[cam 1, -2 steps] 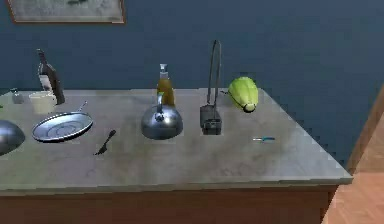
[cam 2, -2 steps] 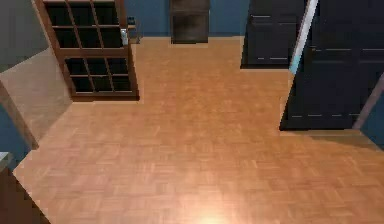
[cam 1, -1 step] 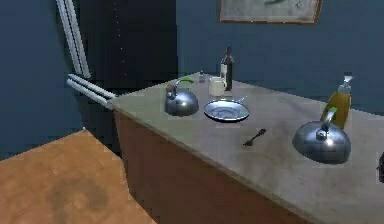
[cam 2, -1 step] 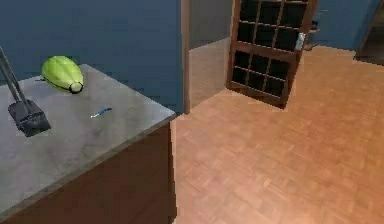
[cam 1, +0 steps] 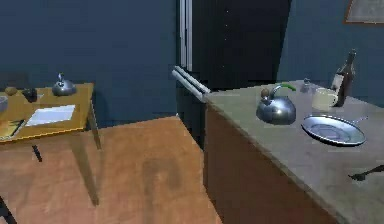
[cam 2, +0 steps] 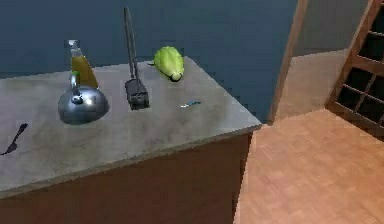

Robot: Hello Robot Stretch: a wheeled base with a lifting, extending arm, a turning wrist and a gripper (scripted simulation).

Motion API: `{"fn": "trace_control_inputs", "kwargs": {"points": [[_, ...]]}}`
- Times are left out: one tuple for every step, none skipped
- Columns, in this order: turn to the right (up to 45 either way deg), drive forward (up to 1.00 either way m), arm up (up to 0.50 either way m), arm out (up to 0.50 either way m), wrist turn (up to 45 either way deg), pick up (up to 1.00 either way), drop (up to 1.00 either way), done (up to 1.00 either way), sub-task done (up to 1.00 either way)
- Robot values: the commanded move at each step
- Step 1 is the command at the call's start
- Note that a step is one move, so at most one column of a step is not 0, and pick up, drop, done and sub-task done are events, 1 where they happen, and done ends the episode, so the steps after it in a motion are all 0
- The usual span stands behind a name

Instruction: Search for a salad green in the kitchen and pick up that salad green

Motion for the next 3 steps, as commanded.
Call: {"fn": "trace_control_inputs", "kwargs": {"points": [[45.0,0.0,0.0,0.0,0.0,0.0,0.0,0.0,0.0],[45.0,0.0,0.0,0.0,0.0,0.0,0.0,0.0,0.0],[9.0,0.0,0.0,0.0,0.0,0.0,0.0,0.0,0.0]]}}
